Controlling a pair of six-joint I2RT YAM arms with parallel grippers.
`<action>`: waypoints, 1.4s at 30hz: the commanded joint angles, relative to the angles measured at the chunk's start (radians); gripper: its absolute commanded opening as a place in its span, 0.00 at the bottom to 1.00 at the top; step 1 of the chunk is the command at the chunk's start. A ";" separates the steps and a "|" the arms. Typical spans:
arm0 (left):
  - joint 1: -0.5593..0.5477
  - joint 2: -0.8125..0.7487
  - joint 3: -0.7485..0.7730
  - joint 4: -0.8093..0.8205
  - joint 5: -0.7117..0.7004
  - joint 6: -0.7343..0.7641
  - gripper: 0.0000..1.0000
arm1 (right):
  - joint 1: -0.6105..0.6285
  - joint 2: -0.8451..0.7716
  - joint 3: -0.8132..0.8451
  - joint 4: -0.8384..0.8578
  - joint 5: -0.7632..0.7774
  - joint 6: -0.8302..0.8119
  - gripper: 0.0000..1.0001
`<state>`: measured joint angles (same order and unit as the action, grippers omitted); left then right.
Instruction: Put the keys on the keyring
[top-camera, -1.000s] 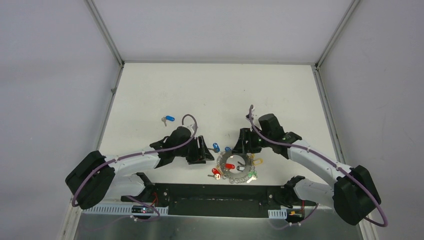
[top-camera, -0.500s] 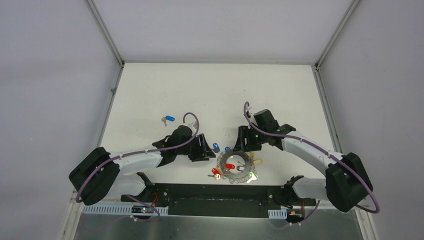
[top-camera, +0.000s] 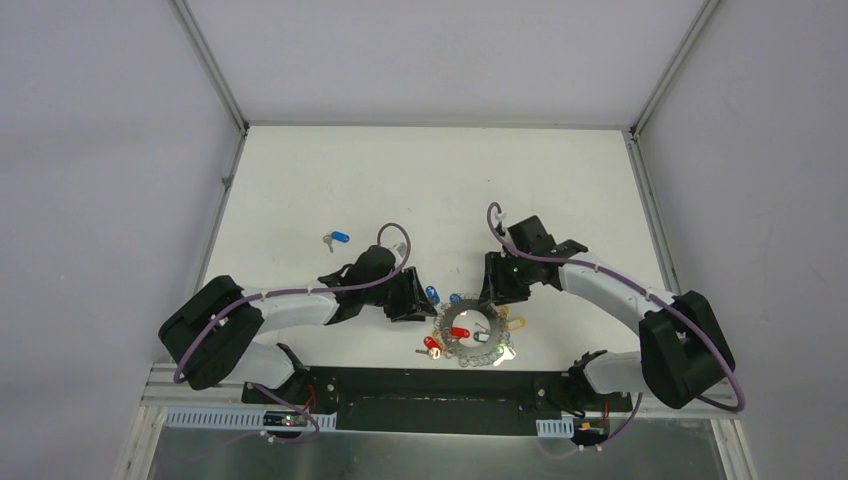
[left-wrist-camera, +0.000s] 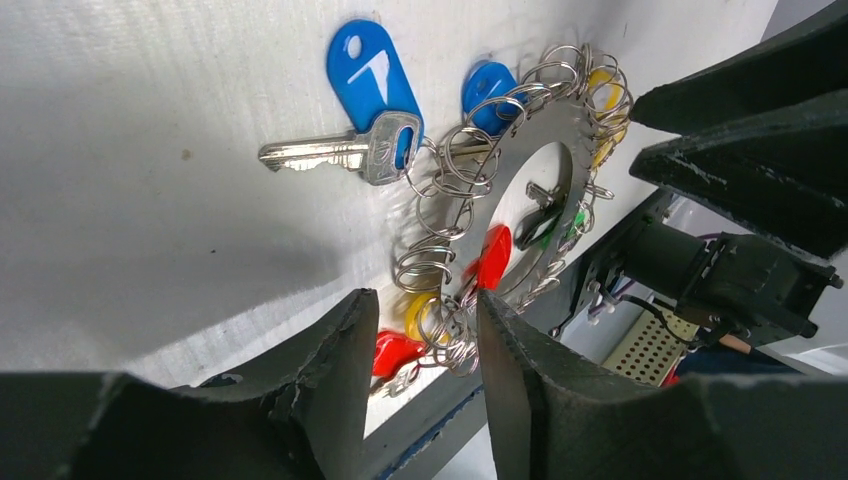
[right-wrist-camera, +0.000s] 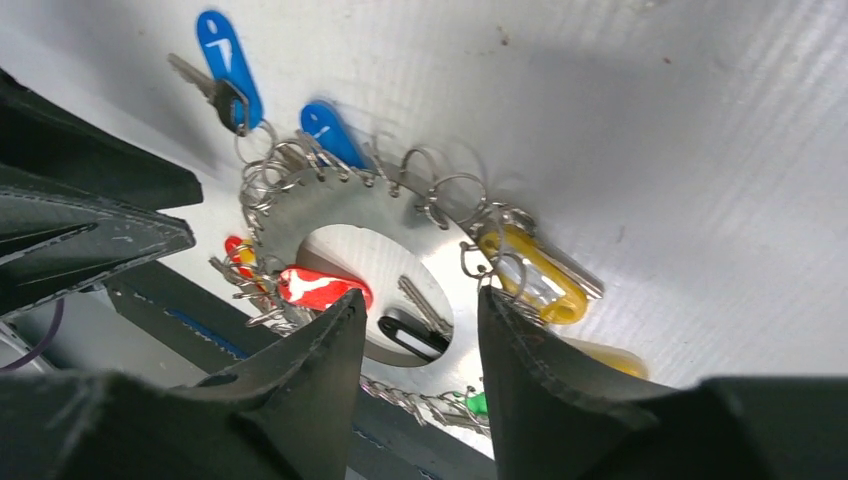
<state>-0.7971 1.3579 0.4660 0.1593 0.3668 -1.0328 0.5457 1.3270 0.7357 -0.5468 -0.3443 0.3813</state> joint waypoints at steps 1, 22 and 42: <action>0.000 0.028 0.045 0.052 0.046 0.002 0.41 | -0.026 0.016 -0.006 -0.029 0.031 -0.004 0.43; -0.008 -0.011 0.044 0.025 0.033 0.012 0.38 | -0.064 -0.051 0.036 -0.019 -0.009 -0.045 0.43; -0.010 -0.042 0.027 0.012 0.017 0.013 0.37 | 0.106 0.227 0.258 -0.168 0.204 -0.118 0.23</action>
<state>-0.7990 1.3460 0.4858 0.1558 0.3950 -1.0325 0.6193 1.5158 0.9478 -0.6582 -0.2352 0.2859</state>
